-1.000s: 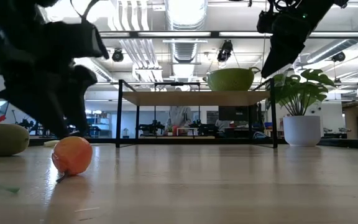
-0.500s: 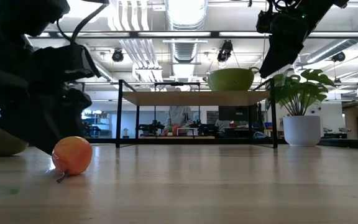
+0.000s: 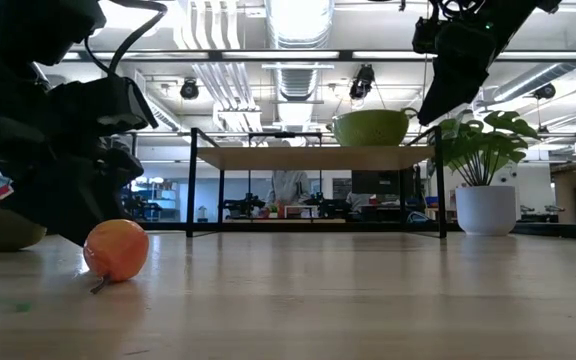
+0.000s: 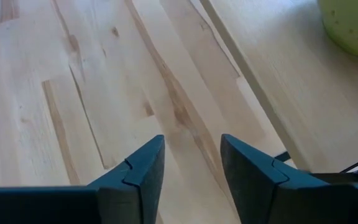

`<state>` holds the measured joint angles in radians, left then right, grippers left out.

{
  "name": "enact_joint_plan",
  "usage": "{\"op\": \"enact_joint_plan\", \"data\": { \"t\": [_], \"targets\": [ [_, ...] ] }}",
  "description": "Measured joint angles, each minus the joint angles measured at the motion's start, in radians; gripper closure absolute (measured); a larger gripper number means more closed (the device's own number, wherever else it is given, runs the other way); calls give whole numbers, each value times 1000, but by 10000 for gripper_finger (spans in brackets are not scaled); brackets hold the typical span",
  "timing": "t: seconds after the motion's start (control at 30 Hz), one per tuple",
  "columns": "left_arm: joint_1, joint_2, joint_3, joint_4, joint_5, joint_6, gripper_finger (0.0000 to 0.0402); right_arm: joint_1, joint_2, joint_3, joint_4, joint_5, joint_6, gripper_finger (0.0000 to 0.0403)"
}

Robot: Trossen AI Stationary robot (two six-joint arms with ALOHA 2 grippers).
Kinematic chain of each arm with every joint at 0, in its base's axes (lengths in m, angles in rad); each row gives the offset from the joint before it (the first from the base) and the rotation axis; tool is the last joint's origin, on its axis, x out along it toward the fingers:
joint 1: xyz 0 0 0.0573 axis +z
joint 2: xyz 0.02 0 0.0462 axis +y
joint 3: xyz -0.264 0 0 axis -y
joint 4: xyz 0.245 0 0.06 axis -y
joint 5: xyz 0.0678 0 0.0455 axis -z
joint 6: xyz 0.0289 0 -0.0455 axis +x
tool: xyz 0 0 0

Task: Build produce basket
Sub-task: Put the blackberry into the green basket

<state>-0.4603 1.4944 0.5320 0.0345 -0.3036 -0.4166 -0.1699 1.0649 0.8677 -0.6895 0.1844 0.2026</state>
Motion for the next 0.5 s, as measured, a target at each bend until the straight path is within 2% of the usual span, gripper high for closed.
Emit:
{"op": "enact_joint_plan", "data": {
  "t": [0.13,0.23,0.33,0.5],
  "targets": [
    [0,-1,0,0,-2,-4,310,0,0,0,0,-3,20,267],
    [0,-3,2,-1,-9,-4,310,3,0,-6,8,-37,36,277],
    [0,-3,23,-10,-54,15,298,19,1,-20,52,-124,54,286],
    [0,-3,95,14,-153,154,291,83,1,-60,178,-214,85,297]
  ]
}}
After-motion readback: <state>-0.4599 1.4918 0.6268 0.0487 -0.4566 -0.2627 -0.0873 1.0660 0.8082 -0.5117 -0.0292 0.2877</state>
